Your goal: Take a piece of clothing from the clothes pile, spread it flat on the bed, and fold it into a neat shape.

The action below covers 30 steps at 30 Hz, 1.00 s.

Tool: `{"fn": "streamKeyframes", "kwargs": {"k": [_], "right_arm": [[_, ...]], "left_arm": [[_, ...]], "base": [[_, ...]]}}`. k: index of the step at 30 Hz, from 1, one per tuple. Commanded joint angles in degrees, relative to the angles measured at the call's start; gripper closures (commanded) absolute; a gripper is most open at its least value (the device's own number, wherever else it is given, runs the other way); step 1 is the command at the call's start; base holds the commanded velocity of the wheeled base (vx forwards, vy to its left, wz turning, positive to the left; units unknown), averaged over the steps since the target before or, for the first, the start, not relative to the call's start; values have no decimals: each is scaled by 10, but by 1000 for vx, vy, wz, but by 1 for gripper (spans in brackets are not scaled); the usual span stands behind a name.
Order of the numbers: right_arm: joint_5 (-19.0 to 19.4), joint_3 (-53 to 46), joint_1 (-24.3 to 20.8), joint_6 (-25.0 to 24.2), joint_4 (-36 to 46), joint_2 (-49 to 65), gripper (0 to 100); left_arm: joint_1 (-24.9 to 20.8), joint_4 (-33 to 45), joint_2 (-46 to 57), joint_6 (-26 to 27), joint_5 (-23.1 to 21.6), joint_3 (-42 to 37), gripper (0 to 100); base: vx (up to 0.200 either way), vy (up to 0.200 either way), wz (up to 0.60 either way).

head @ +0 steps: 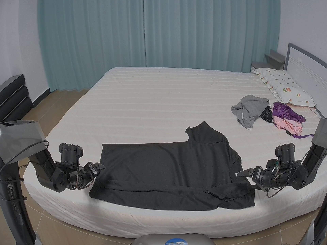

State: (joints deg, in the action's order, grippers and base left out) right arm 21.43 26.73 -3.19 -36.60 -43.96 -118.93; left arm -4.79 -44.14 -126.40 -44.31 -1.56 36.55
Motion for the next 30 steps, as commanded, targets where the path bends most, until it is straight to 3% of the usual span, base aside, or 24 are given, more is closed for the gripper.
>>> {"fn": "streamKeyframes", "kwargs": {"k": [1,8,14,20,30], "right_arm": [[11,-12,1,-5,-2,-1,0],[24,-12,-2,-28,-2,-6,0],[23,-17,-5,-28,-8,-6,0],[21,-24,-5,-28,-22,-8,0],[21,-24,-6,-27,-22,-10,0]], "left_arm": [[-1,-3,2,-3,2,-8,0],[1,-54,3,-8,0,-53,0],[0,-55,3,-29,2,-55,0],[0,-53,6,-28,3,-60,0],[-13,-42,43,-10,4,-94,0]], "base": [[0,0,0],[0,0,0],[0,0,0],[0,-200,0],[0,0,0]]}}
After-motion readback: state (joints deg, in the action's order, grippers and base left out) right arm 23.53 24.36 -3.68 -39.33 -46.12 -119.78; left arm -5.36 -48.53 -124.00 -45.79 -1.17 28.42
